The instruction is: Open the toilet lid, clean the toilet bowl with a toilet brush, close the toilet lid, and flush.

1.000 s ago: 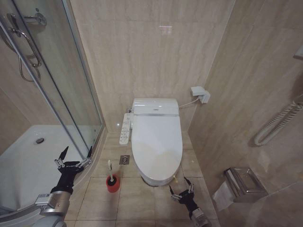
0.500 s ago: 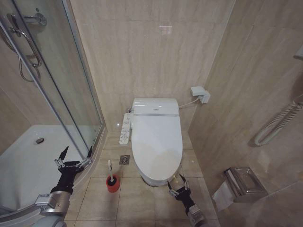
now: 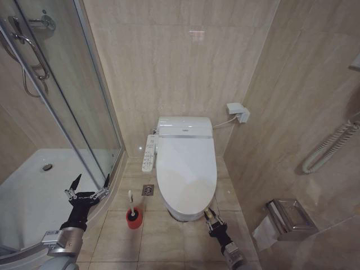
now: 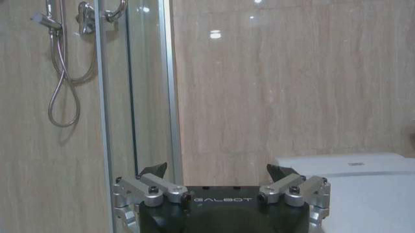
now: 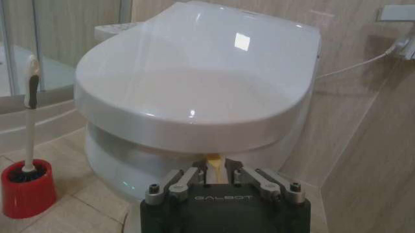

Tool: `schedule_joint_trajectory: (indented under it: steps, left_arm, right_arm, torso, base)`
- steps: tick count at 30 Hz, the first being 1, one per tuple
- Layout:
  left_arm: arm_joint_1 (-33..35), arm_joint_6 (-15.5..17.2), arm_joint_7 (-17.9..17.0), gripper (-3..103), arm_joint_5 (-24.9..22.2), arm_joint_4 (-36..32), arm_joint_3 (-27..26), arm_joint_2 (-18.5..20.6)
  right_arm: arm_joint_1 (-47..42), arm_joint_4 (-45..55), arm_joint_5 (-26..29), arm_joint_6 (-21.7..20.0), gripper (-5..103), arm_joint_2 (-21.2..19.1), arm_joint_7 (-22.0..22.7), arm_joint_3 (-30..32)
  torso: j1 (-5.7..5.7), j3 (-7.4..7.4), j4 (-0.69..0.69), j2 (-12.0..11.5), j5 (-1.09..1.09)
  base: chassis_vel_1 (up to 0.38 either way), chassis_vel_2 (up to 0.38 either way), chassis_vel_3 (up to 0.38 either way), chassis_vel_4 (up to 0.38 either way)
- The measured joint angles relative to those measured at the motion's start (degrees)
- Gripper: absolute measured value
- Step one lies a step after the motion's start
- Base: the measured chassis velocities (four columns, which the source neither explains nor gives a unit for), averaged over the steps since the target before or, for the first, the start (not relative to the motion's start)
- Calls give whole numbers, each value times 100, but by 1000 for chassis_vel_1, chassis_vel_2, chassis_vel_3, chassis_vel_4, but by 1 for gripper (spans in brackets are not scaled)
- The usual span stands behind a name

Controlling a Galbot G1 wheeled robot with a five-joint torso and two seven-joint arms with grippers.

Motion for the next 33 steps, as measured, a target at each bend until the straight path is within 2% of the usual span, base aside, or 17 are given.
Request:
schedule_joint_trajectory:
  steps: [3,4,10,11,22,33]
  left_arm:
    - [0,0,0,100,0,0,0,0]
    - [0,0,0,100,0,0,0,0]
    - [0,0,0,100,0,0,0,0]
    - [0,0,0,100,0,0,0,0]
    - [0,0,0,100,0,0,0,0]
    - [0,0,0,100,0,0,0,0]
  right_arm:
    - [2,-17,12,5,34,0,-3,3]
    - [2,-19,31,6,7,0,-4,4]
    - [2,-39,147,19,7,22,2,50]
    - [-9,-15,176,25,0,24,7,78]
    - [-65,362,515,52,0,88,250,291]
    - [-19,839,726,-12,0,211,732,465]
  torso:
    - [0,0,0,0,0]
    - [0,0,0,0,0]
    - [0,0,1,0,1]
    - [0,0,2,0,2]
    - [0,1,1,0,4]
    - [0,1,2,0,2]
  base:
    - [0,0,0,0]
    - [0,0,0,0]
    - [0,0,0,0]
    - [0,0,0,0]
    - [0,0,0,0]
    - [0,0,0,0]
